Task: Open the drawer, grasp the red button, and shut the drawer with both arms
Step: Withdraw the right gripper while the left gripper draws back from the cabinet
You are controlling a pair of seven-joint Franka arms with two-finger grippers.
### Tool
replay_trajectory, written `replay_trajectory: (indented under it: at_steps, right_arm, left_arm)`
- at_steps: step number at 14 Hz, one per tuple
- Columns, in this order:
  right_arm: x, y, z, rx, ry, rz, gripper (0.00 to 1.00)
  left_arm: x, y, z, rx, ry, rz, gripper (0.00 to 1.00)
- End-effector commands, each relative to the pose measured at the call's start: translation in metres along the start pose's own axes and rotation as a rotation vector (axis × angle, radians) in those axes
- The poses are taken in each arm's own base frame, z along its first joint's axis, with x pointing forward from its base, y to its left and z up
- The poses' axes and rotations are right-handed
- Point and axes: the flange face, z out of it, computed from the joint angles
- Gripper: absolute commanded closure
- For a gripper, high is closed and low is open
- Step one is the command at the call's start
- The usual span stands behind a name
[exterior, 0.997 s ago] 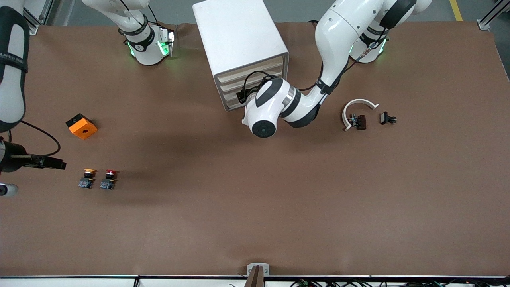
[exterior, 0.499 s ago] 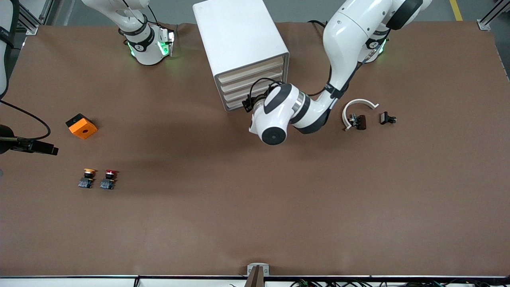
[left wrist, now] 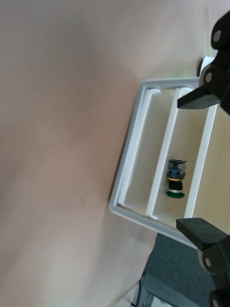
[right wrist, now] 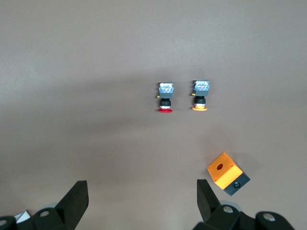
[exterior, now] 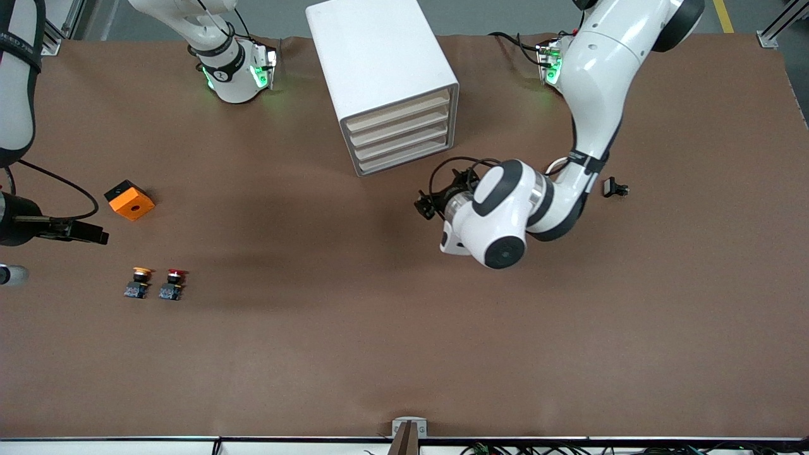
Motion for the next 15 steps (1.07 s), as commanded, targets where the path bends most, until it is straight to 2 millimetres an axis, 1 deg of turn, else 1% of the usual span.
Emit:
replay_trajectory:
  at_steps: [1,2,3,4,5,6,7,8,9,10,11,12,13,14,15]
  right_arm:
    - [-0.009,0.001,-0.008,-0.014,-0.003,0.005,0.0]
    - [-0.011,0.001,-0.01,-0.016,-0.01,0.011,0.0]
    - [-0.015,0.004,-0.026,-0.013,0.011,0.016,0.0]
    - [-0.02,0.006,-0.038,-0.008,0.015,0.019,0.0]
    - [-0.023,0.009,-0.045,-0.006,0.011,0.023,0.0]
    - [-0.024,0.014,-0.054,-0.002,0.029,0.03,0.0]
    - [-0.025,0.02,-0.057,0.01,0.036,0.035,0.0]
    - [-0.027,0.022,-0.055,0.024,0.023,0.039,0.0]
    - [-0.032,0.022,-0.056,0.045,0.005,0.039,0.0]
    - [-0.04,0.022,-0.069,0.043,0.028,0.037,0.0]
    - [-0.054,0.02,-0.084,0.046,0.059,0.032,0.0]
    - [-0.064,0.022,-0.098,0.053,0.1,0.031,0.0]
    - [-0.072,0.024,-0.104,0.065,0.132,0.024,0.0]
    - [-0.08,0.025,-0.106,0.068,0.143,0.016,0.0]
    - [-0.082,0.03,-0.101,0.069,0.133,0.023,0.0]
  left_arm:
    - [0.005,-0.028,-0.051,-0.036,0.074,0.035,0.0]
    - [0.014,-0.044,-0.077,-0.07,0.097,0.05,0.0]
    - [0.023,-0.061,-0.102,-0.103,0.113,0.072,0.0]
    - [0.034,-0.081,-0.127,-0.14,0.126,0.102,0.0]
    - [0.044,-0.104,-0.155,-0.182,0.144,0.128,0.0]
    - [0.053,-0.125,-0.175,-0.212,0.159,0.156,0.0]
    - [0.058,-0.144,-0.189,-0.212,0.164,0.176,0.0]
    - [0.064,-0.165,-0.198,-0.181,0.173,0.196,0.0]
    - [0.063,-0.188,-0.213,-0.152,0.195,0.233,0.0]
    - [0.064,-0.208,-0.225,-0.129,0.221,0.285,0.0]
    - [0.074,-0.236,-0.241,-0.137,0.23,0.341,0.0]
    - [0.083,-0.265,-0.253,-0.145,0.223,0.386,0.0]
    - [0.087,-0.289,-0.262,-0.143,0.217,0.429,0.0]
    - [0.083,-0.307,-0.266,-0.104,0.231,0.478,0.0]
    - [0.081,-0.326,-0.268,-0.069,0.255,0.504,0.0]
